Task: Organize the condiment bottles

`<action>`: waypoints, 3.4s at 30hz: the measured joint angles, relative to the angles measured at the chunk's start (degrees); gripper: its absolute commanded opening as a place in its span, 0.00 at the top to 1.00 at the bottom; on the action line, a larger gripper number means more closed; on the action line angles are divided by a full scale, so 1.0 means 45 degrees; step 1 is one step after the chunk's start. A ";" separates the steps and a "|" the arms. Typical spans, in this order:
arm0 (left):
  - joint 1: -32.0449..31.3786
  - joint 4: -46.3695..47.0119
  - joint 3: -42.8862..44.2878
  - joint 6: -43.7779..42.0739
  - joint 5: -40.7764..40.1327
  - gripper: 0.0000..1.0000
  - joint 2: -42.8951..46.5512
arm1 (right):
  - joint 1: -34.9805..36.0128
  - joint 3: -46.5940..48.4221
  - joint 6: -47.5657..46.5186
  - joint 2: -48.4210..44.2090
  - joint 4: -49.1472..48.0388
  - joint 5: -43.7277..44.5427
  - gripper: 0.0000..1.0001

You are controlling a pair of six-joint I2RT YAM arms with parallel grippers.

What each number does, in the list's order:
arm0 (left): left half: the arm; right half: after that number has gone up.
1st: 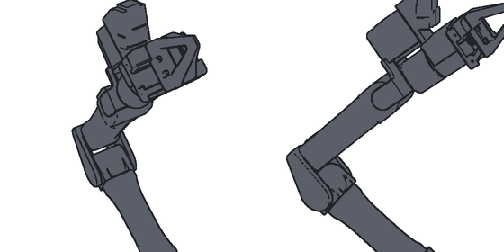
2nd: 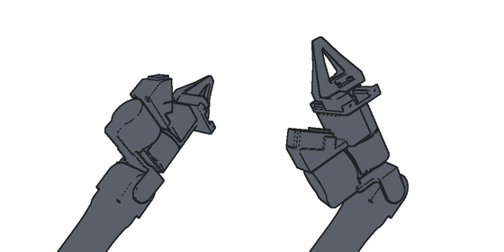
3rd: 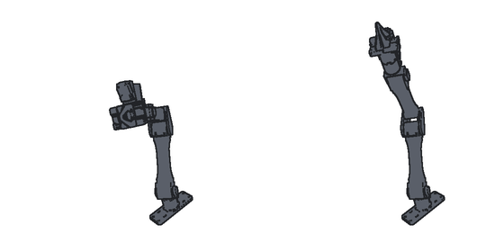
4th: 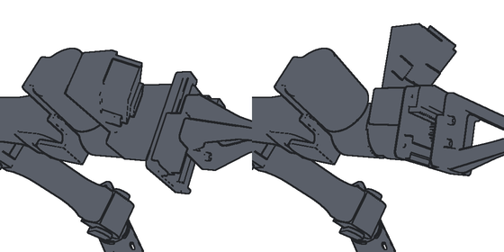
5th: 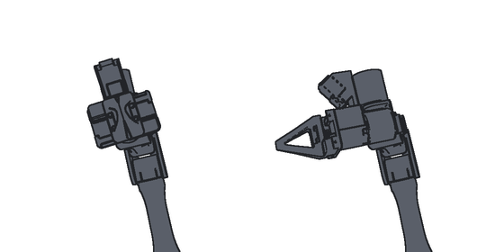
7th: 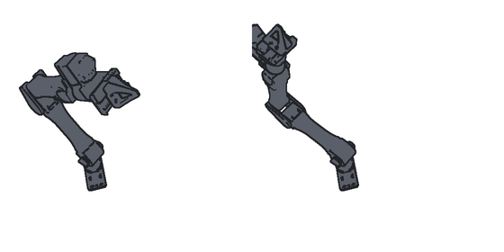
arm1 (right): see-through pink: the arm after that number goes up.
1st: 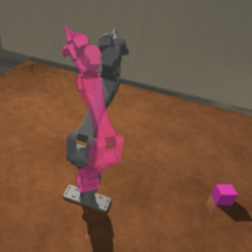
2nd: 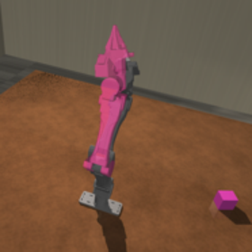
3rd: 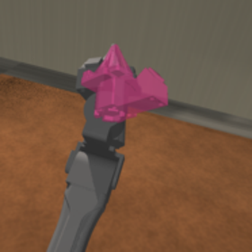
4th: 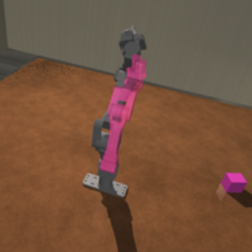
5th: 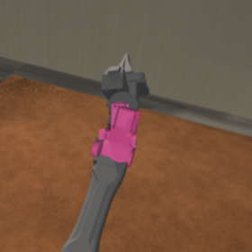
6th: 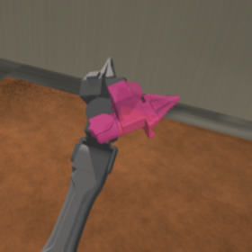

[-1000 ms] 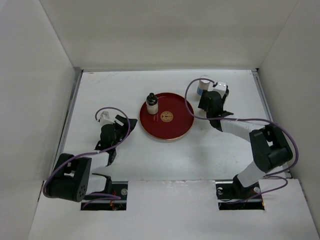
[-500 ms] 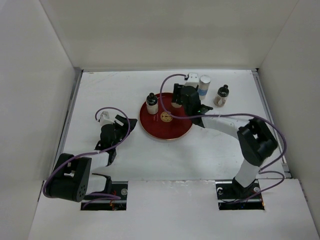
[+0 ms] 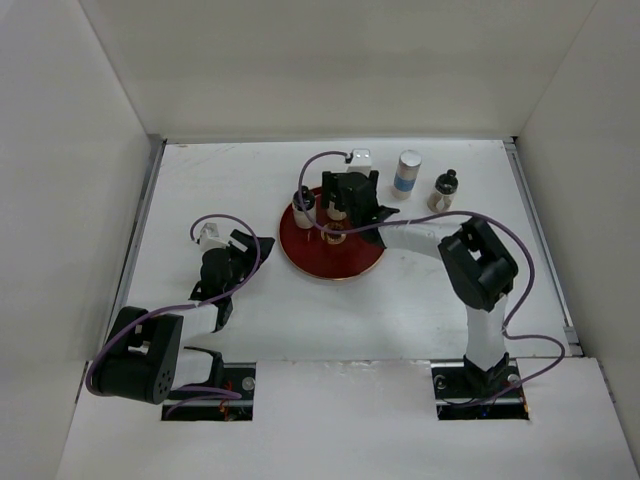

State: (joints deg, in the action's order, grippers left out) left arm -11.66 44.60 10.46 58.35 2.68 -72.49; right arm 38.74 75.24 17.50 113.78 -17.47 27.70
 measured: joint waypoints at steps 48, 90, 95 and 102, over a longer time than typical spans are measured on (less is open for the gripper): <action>-0.0087 0.0044 0.0000 0.0005 -0.0015 0.33 -0.0010 | -0.6955 -0.2370 0.0913 -0.2341 0.1666 -0.0097 0.39; 0.0005 0.0044 0.0000 0.0005 -0.0063 0.33 0.0083 | 0.2161 -0.2885 -0.0330 -0.4303 0.1195 0.0063 0.00; 0.0000 0.0044 0.0000 0.0005 -0.0063 0.33 0.0083 | -0.0554 -0.3181 -0.0321 -0.6178 0.0534 0.0185 0.00; 0.0005 0.0044 0.0000 0.0000 -0.0058 0.33 0.0083 | -0.3954 -0.1603 -0.0763 -0.4065 0.0568 0.0413 0.00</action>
State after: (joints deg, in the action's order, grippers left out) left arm -11.64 44.80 10.46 58.35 2.42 -72.12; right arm 20.95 68.03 14.06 95.48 -14.92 29.56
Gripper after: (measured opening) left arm 0.669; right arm 0.998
